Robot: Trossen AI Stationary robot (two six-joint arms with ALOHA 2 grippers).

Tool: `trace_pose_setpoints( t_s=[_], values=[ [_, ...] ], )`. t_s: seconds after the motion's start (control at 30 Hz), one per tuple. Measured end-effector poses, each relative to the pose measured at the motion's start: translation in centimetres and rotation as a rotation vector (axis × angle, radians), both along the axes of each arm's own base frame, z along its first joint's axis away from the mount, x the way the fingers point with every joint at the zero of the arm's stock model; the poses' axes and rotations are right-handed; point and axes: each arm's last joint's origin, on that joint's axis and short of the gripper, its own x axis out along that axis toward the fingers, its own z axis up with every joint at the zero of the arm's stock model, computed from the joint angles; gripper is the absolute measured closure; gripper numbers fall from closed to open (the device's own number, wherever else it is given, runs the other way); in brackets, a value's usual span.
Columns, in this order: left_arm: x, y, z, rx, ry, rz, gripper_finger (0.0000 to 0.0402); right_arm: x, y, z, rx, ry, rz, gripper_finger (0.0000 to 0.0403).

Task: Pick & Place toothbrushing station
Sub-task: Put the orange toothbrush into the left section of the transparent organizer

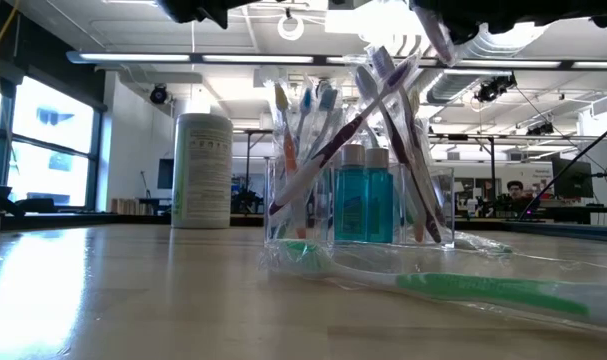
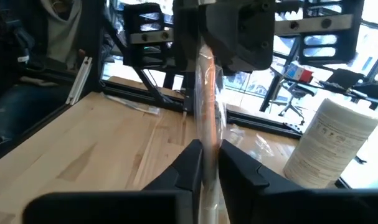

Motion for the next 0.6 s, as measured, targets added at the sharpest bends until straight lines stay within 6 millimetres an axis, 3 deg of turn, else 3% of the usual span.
trace_pose_setpoints(
  t_s=[0.23,0.37,0.47,0.6],
  values=[
    [-0.8,-0.3,1.1,-0.022,0.006,-0.125,0.0396,-1.4,1.0,1.1,-0.054,-0.048,-0.137,0.0254],
    [-2.8,-0.5,3.7,-0.101,0.000,-0.313,0.0396,-2.6,1.7,1.7,-0.064,-0.064,-0.289,0.0188],
    [-4.8,-0.7,5.6,-0.159,0.057,-0.331,0.0396,-3.3,2.2,1.8,-0.071,-0.062,-0.348,0.0150],
    [-6.1,-0.7,5.7,-0.243,0.231,-0.183,0.0396,-3.8,2.8,1.6,-0.107,-0.036,-0.364,0.0118]
  ],
)
